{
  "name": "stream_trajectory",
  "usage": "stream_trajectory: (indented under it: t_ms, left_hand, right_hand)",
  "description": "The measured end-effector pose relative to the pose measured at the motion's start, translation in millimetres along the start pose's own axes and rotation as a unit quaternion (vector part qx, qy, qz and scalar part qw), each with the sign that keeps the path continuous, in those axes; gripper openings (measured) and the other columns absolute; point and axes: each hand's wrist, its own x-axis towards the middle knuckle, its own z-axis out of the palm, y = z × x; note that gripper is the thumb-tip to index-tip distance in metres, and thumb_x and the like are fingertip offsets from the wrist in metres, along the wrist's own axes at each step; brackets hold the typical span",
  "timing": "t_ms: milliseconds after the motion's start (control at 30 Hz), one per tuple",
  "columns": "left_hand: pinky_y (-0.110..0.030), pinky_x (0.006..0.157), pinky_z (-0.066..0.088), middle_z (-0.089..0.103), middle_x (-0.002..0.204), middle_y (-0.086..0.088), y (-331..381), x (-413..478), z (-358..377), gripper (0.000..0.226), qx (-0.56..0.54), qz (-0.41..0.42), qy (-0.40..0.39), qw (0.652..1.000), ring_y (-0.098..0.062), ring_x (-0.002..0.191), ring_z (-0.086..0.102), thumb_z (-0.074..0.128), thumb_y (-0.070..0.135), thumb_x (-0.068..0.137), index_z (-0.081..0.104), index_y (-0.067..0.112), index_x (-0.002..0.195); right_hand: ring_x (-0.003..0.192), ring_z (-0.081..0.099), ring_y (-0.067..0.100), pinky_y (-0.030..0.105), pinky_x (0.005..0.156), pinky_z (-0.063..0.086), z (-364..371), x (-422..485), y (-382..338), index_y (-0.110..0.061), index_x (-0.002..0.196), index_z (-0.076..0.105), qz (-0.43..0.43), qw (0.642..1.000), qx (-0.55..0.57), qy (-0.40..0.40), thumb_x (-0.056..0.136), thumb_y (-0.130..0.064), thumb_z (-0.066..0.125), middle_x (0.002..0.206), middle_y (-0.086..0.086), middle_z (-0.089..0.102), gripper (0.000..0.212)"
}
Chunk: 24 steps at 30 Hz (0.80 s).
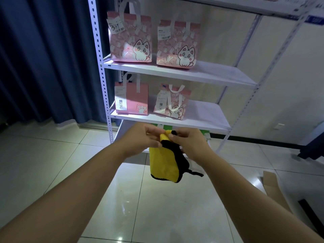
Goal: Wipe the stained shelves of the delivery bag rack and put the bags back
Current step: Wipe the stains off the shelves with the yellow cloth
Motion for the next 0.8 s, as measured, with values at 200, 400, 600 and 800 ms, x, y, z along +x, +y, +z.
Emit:
stream_trajectory:
  t_ms: [200, 400, 600, 800]
  left_hand:
    - [-0.011, 0.055, 0.051, 0.071, 0.069, 0.003, -0.2, 2.6, 4.2, 0.002, 0.069, 0.028, 0.064, 0.995, -0.002, 0.06, 0.065, 0.072, 0.026, 0.078, 0.071, 0.028, 0.077]
    - [-0.024, 0.061, 0.053, 0.066, 0.064, 0.007, -4.5, 9.9, 2.3, 0.014, 0.142, 0.046, 0.092, 0.984, -0.001, 0.057, 0.059, 0.065, 0.042, 0.08, 0.067, 0.032, 0.07]
    - [-0.027, 0.071, 0.045, 0.055, 0.102, 0.004, -27.6, 13.7, -22.3, 0.005, 0.169, 0.041, 0.034, 0.984, -0.013, 0.092, 0.053, 0.057, 0.049, 0.083, 0.059, 0.047, 0.079]
    - [-0.033, 0.088, 0.028, 0.035, 0.106, 0.005, -53.3, 19.9, -44.7, 0.03, 0.284, -0.015, 0.009, 0.959, -0.014, 0.103, 0.024, 0.069, 0.057, 0.07, 0.056, 0.051, 0.096]
  right_hand:
    - [0.088, 0.065, 0.027, 0.048, 0.085, 0.053, -3.2, -4.9, -4.2, -0.024, 0.088, 0.072, -0.028, 0.999, 0.009, -0.025, 0.089, -0.027, 0.061, 0.086, 0.006, 0.07, 0.012]
    - [0.082, 0.066, 0.015, 0.035, 0.078, 0.057, 0.6, -2.2, -6.5, -0.023, 0.096, 0.07, -0.048, 0.997, -0.043, -0.037, 0.079, -0.029, 0.071, 0.086, -0.004, 0.069, 0.018]
    - [0.08, 0.057, 0.005, 0.022, 0.068, 0.045, 1.9, 8.0, -13.0, -0.038, 0.085, 0.06, -0.067, 0.994, -0.081, 0.005, 0.09, -0.021, 0.058, 0.082, -0.016, 0.061, 0.019]
    - [0.083, 0.055, 0.016, 0.037, 0.079, 0.045, -18.5, 18.6, -17.6, -0.028, 0.089, 0.063, -0.089, 0.996, -0.018, 0.023, 0.092, -0.01, 0.052, 0.086, -0.004, 0.061, 0.021]
